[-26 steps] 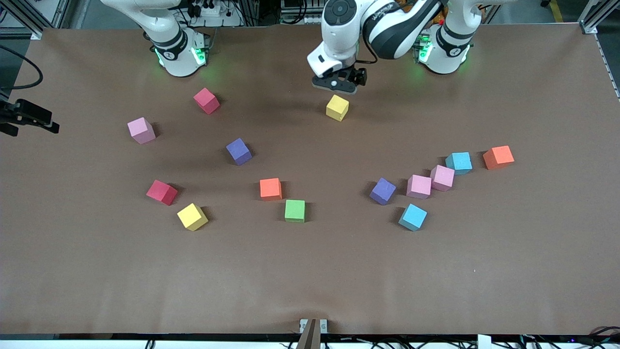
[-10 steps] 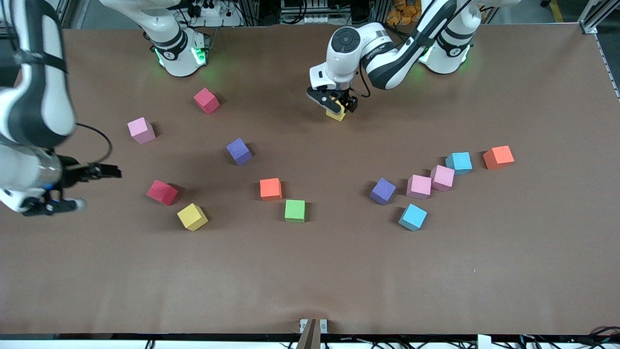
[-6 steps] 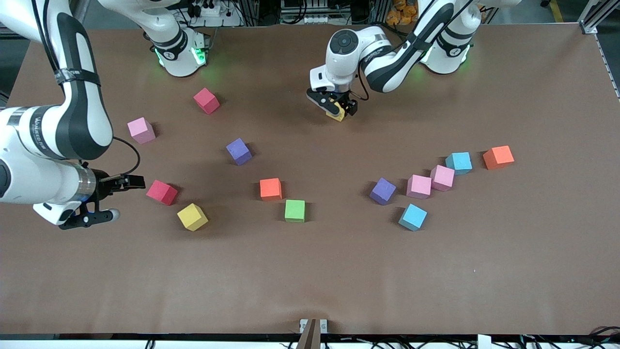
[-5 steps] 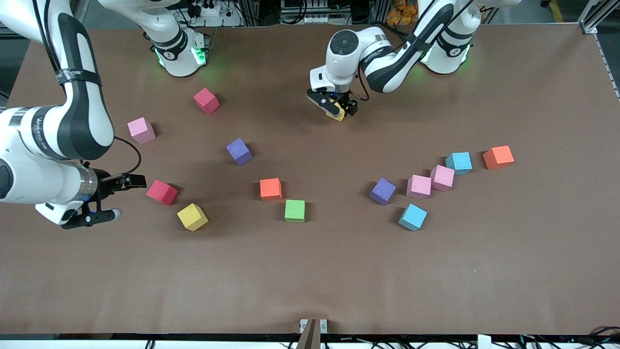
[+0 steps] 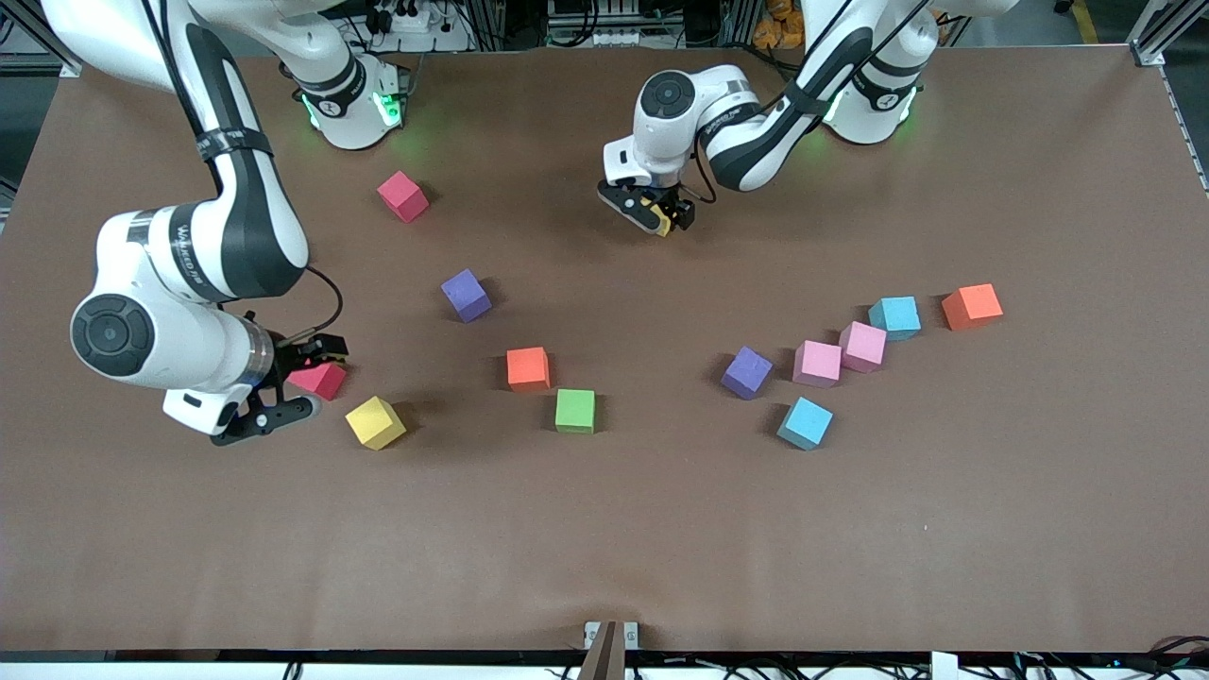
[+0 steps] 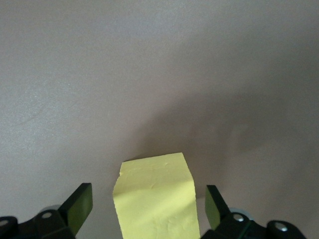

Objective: Form number 2 with 11 blocks

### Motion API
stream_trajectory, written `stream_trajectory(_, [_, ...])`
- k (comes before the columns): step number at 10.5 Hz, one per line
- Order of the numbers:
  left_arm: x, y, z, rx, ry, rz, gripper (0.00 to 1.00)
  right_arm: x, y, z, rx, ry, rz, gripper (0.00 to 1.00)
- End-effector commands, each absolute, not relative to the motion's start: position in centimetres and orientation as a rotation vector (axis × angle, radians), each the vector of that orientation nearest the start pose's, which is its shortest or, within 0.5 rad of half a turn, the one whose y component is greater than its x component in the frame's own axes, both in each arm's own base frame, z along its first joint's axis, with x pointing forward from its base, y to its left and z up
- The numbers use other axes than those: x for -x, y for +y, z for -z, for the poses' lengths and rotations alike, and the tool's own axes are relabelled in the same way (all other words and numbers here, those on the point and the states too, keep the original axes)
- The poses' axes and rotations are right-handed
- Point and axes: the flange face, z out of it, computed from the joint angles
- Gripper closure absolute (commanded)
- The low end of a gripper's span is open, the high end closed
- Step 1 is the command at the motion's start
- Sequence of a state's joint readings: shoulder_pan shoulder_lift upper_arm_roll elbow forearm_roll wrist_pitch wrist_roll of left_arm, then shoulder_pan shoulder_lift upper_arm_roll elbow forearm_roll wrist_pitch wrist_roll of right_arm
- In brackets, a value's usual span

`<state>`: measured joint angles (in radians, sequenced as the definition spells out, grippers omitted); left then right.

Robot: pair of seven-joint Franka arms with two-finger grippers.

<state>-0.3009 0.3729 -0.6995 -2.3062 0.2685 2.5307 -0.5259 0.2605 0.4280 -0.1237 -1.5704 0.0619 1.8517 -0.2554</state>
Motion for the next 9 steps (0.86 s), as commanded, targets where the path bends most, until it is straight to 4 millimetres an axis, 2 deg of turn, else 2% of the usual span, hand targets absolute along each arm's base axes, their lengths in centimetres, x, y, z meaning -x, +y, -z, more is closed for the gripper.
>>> stream_trajectory(1, [-26.6,-44.7,-21.4,3.015,0.955,-0.130,0.00,-66.4,11.7,-35.5,3.059,-0.718,-0.137,0.00])
stream_trajectory(2, [-25.9,-44.4,-20.9,3.017,0.912,-0.147,0.00,-66.7,11.7,-34.2,3.057,-0.738,-0.137,0.00])
stream_trajectory(3, [-24.6,-44.7,-20.5,3.012,0.894,-0.161,0.00,-66.6,12.0,-33.6,3.051,-0.761,-0.147,0.00])
stream_trajectory(6, [-23.8,-44.0,-19.6,3.007,0.837,-0.191,0.00,-65.3,13.4,-31.0,3.037,-0.787,-0.189,0.00])
stream_trajectory(7, [-23.9,-43.9,-19.3,3.004,0.846,-0.205,0.12,-65.0,14.3,-30.9,3.035,-0.787,-0.196,0.00])
stream_trajectory(8, [-24.2,-43.8,-19.2,3.003,0.844,-0.203,0.38,-64.3,16.8,-31.2,3.037,-0.788,-0.198,0.00])
stream_trajectory(9, [-24.6,-43.6,-19.2,3.006,0.827,-0.198,0.62,-63.2,19.8,-31.2,3.075,-0.672,-0.219,0.00])
